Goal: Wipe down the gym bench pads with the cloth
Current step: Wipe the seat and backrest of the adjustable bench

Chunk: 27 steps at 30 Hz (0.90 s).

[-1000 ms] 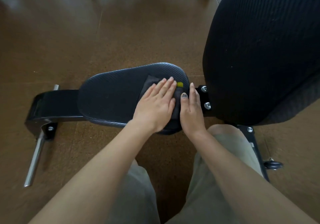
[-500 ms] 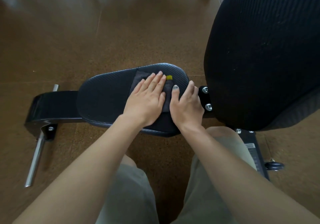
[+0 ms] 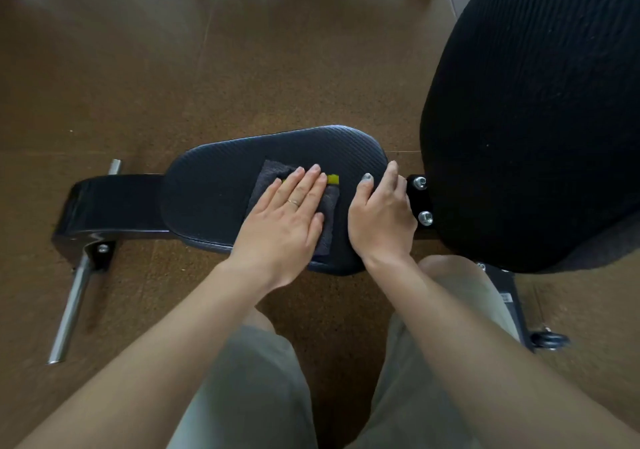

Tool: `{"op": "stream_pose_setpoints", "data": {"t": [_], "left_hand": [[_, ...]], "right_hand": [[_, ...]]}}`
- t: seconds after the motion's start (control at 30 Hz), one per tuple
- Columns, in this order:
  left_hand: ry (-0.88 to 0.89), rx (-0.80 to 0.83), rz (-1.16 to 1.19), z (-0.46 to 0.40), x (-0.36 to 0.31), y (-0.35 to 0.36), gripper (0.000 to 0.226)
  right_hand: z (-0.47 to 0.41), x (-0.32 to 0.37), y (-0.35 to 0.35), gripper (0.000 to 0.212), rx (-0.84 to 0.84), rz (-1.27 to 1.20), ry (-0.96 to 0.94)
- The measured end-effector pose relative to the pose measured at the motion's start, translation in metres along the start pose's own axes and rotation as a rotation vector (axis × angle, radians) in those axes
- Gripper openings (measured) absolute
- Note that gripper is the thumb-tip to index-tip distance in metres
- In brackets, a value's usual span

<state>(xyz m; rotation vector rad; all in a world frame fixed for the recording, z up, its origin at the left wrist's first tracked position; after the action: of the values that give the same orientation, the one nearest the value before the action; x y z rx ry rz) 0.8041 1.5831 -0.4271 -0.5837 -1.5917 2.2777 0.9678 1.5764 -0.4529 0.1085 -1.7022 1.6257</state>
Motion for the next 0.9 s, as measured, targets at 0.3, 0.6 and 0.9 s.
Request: {"op": "stream_pose_setpoints", "data": {"t": [0.3,0.6,0.9], "left_hand": [[-0.038,0.016,0.043,-0.049,0.009,-0.017,0.059],[-0.015,-0.038,0.015,-0.021,0.022,-0.01,0.059],[-0.037,0.0,0.054,-0.022,0.013,-0.008,0.061]], "right_hand": [[0.0,0.001,0.0,0.061,-0.006,0.063,-0.023],[0.002,0.005,0.0,0.061,-0.026,0.131,0.004],[0.002,0.005,-0.001,0.061,-0.029,0.13,-0.009]]}}
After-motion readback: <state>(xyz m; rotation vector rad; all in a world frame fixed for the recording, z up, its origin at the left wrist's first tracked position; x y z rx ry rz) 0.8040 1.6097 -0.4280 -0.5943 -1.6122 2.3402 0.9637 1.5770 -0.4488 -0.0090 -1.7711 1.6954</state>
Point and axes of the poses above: each hand's wrist, its own z-axis away from the middle knuckle, its own y-axis out of the palm, x = y × z, the point moved 6 cm from there along -z, towards the middle knuckle, and after that the axes turned 7 degrees about x, right-handed, at the moved point
